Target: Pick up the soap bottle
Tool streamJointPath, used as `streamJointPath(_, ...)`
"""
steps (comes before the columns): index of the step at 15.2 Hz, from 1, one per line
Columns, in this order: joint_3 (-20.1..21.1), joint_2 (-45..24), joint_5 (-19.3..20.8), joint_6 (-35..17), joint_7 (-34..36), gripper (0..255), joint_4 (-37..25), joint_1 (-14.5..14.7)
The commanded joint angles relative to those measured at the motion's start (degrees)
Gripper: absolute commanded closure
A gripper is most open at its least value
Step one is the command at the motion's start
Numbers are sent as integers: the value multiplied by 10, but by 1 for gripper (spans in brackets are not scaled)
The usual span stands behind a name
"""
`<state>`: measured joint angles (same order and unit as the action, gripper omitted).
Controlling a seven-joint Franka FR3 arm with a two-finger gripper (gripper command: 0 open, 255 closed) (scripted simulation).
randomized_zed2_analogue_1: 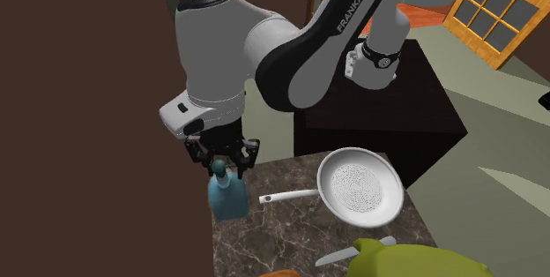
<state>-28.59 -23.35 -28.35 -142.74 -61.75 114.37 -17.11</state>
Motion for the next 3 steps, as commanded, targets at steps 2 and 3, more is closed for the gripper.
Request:
streamJointPath(2, -7, 11, 11, 11, 8, 255, -2, 4)
streamJointPath(3, -7, 11, 11, 11, 8, 255, -2, 4)
